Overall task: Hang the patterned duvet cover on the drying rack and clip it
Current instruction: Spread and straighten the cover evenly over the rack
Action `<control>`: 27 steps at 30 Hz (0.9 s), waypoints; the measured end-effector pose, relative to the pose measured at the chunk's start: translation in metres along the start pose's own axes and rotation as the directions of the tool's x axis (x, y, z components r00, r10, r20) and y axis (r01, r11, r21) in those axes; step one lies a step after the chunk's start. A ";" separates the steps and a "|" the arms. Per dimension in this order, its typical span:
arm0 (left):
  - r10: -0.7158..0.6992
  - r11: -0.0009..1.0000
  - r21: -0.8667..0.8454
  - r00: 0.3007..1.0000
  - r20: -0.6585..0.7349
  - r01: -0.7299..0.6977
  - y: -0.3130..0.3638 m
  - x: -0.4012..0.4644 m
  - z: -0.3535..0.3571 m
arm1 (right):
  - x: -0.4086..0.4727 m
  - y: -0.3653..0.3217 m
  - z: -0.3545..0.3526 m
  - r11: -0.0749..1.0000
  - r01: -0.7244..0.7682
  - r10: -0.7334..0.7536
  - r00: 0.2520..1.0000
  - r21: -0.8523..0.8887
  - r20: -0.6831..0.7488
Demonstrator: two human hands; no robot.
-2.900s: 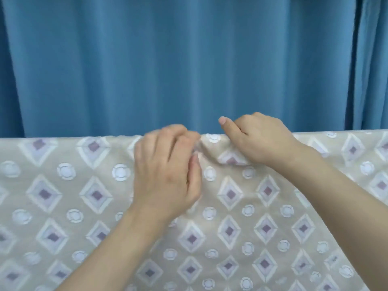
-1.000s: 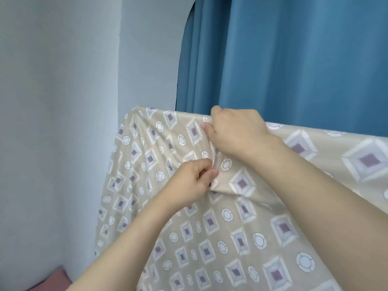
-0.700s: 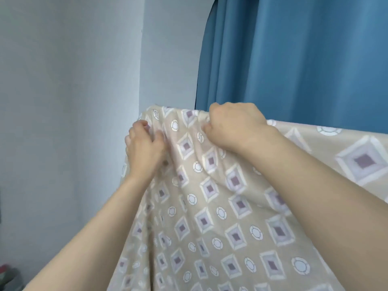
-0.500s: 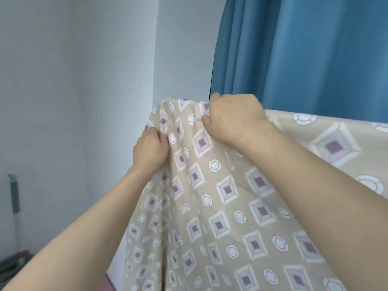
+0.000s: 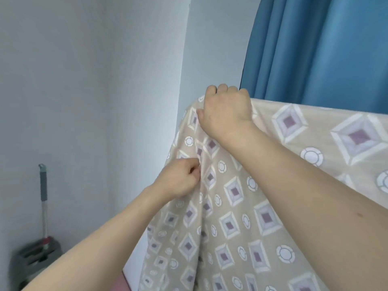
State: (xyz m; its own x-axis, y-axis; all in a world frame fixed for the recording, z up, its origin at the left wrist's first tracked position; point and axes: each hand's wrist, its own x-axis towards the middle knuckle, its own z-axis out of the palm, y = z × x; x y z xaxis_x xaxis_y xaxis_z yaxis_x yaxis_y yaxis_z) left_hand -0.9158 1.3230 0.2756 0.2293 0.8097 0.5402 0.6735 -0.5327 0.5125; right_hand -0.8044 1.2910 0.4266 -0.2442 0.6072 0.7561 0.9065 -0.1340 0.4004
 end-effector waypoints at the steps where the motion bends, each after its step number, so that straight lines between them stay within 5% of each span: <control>1: 0.058 0.998 0.017 0.987 -0.149 -0.056 -0.004 0.007 -0.009 | 0.006 -0.004 0.001 1.000 -0.012 0.012 1.000 0.019 -0.006; 4: -0.047 0.981 -0.186 0.874 -0.483 -0.050 -0.027 0.038 -0.033 | 0.026 -0.018 0.002 0.998 -0.045 0.046 0.999 0.046 -0.008; 7: -0.142 0.882 -0.472 0.949 -0.281 -0.007 -0.047 0.068 -0.048 | 0.045 -0.038 0.004 0.998 -0.010 0.006 0.998 0.066 0.058; 11: 0.110 0.774 -0.631 0.992 0.064 -0.045 -0.057 0.076 -0.037 | 0.061 -0.054 0.016 0.996 -0.043 0.052 0.992 -0.078 0.116; 15: 0.218 0.682 -0.721 0.975 0.037 -0.125 -0.066 0.076 -0.011 | 0.054 -0.055 0.029 0.984 -0.078 0.081 0.997 -0.161 0.014; 20: 0.178 0.602 -0.795 0.983 0.037 -0.079 -0.062 0.076 -0.002 | 0.051 -0.057 0.040 0.932 -0.231 0.175 0.962 -0.281 -0.211; 27: 0.169 0.545 -0.838 0.983 0.072 -0.033 -0.069 0.079 0.000 | 0.055 -0.067 0.052 0.920 -0.264 0.142 0.913 -0.289 -0.384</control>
State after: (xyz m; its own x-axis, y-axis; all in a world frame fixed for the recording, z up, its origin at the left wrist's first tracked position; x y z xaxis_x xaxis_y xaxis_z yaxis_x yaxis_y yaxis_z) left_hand -0.9443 1.4234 0.2828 0.3893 0.7238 0.5697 -0.2287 -0.5232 0.8210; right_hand -0.8605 1.3735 0.4145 -0.2265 0.2346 0.9453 0.7993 -0.5099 0.3180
